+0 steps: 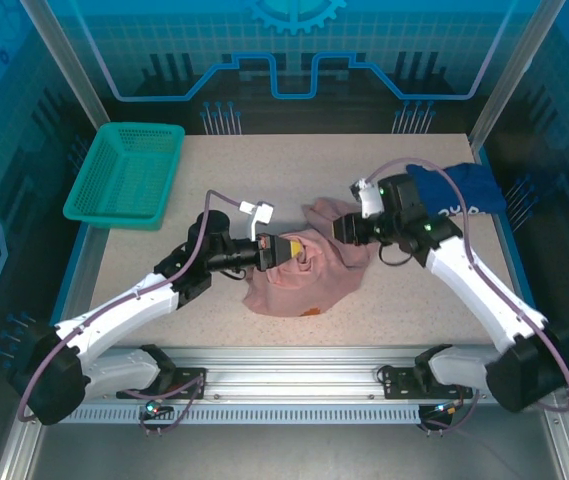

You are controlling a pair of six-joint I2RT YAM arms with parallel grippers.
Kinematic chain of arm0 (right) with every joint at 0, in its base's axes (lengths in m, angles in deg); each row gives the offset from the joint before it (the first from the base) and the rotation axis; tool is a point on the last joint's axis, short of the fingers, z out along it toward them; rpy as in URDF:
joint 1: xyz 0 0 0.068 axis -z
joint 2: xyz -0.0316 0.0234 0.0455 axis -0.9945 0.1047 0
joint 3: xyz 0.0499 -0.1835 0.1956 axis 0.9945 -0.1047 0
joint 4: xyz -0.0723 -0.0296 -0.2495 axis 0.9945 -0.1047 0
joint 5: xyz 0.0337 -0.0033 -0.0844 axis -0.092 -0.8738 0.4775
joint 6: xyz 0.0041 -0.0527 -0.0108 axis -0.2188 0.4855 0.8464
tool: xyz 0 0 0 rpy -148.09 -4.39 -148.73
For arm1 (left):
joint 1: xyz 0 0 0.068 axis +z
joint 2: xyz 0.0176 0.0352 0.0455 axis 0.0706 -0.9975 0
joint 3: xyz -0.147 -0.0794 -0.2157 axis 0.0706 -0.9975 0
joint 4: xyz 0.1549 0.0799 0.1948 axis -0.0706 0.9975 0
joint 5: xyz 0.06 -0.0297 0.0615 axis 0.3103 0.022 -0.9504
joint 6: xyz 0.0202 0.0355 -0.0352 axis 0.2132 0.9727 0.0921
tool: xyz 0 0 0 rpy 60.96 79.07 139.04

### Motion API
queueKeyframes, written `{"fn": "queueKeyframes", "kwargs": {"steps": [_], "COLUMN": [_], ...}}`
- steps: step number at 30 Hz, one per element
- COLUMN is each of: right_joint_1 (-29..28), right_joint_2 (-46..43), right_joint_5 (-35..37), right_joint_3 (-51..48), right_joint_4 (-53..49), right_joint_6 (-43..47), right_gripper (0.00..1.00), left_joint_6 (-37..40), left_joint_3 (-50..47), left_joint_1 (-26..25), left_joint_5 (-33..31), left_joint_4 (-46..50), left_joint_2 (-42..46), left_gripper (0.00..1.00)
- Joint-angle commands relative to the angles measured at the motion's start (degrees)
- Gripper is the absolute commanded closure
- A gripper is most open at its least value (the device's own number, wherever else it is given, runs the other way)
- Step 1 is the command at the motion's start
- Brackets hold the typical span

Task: Fold the inside-out t-shirt

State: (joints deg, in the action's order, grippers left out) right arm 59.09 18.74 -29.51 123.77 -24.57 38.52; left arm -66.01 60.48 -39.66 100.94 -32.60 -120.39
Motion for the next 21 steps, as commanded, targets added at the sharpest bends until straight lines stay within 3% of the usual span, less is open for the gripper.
{"fn": "queueKeyframes", "kwargs": {"steps": [1,7,21], "right_joint_1": [-5.3,-10.7,-11.2], "right_joint_2": [-9.3,-9.0,-0.1], "right_joint_5": [-2.4,-6.7,-7.4], "right_joint_3": [-3.6,-9.4,-9.6], "right_joint_4": [0.4,8.9,21.9], "right_joint_6": [5.0,1.3,-6.8], "right_gripper": [0.59,0.58,0.57], "left_joint_6": [-1.6,-1.9,-1.4], "left_joint_3": [2.2,2.4,1.6], "left_joint_1": [0.8,0.9,0.9], "left_joint_5": [-2.2,-2.6,-2.8], "left_joint_4": [-0.1,0.1,0.8], "left_joint_2": [0.7,0.6,1.8], "left_gripper": [1.0,1.0,1.0]}}
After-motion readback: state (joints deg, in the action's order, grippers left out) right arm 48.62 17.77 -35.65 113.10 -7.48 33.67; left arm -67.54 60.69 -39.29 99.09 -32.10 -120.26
